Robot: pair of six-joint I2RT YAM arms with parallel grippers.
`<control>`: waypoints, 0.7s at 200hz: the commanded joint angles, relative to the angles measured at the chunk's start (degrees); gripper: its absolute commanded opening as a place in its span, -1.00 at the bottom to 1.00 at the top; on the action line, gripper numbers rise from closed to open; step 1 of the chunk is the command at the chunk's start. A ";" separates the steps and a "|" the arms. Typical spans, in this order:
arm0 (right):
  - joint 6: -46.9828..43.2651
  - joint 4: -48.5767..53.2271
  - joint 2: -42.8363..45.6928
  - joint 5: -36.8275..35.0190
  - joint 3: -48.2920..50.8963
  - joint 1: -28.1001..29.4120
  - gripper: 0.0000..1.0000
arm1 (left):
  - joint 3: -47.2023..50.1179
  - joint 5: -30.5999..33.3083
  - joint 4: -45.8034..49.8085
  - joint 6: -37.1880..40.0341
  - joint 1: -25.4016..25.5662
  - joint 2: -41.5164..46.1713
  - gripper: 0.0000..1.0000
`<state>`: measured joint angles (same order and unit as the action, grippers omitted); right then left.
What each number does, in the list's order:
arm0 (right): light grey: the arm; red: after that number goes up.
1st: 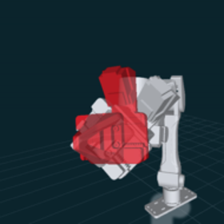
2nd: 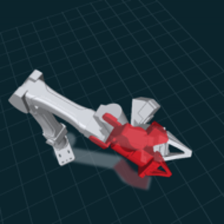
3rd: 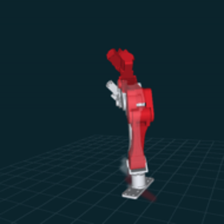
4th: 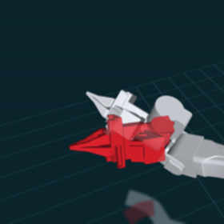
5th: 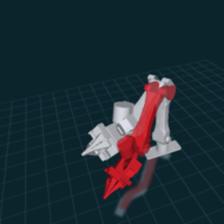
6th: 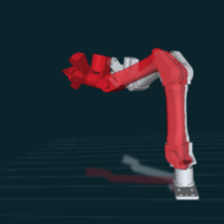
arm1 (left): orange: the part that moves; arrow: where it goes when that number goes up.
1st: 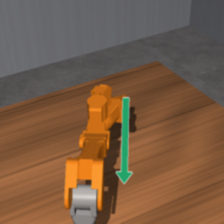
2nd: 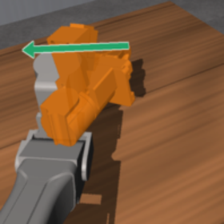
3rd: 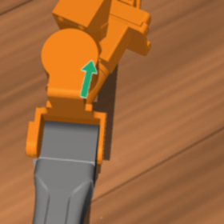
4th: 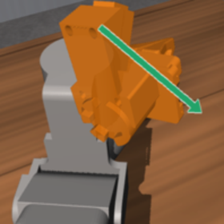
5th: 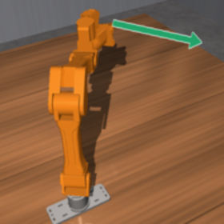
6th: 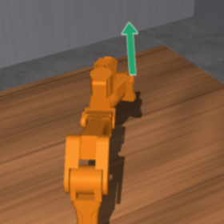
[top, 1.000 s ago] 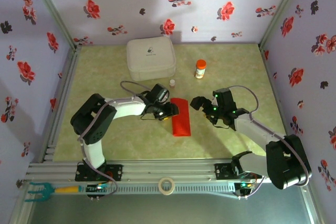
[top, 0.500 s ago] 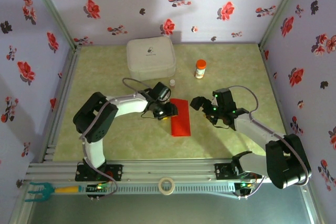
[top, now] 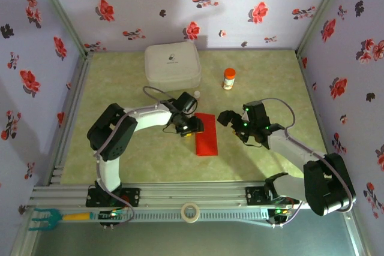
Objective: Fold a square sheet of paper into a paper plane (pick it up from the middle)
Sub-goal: First fold the square sheet of paper in half at the center of the table.
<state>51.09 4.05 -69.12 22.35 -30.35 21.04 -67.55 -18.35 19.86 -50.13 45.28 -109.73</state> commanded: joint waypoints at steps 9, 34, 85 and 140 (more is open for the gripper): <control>0.21 -0.27 -0.34 0.11 0.82 -0.01 0.99 | -1.12 3.50 3.47 3.18 0.60 -4.88 -0.04; 0.24 -0.32 -0.50 0.21 0.86 0.00 0.99 | -2.05 4.29 4.96 3.59 0.69 -5.57 -0.03; 0.24 -0.25 -0.62 0.13 0.64 0.03 0.99 | -2.83 4.99 5.24 2.71 0.87 -6.17 -0.01; 0.15 -0.31 -1.32 0.31 0.37 0.01 0.99 | -3.00 5.78 5.27 1.81 1.05 -6.55 0.00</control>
<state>51.09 4.08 -69.84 22.35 -30.02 21.04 -71.42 -17.12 24.77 -48.75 45.78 -111.70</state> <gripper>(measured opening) 0.993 0.501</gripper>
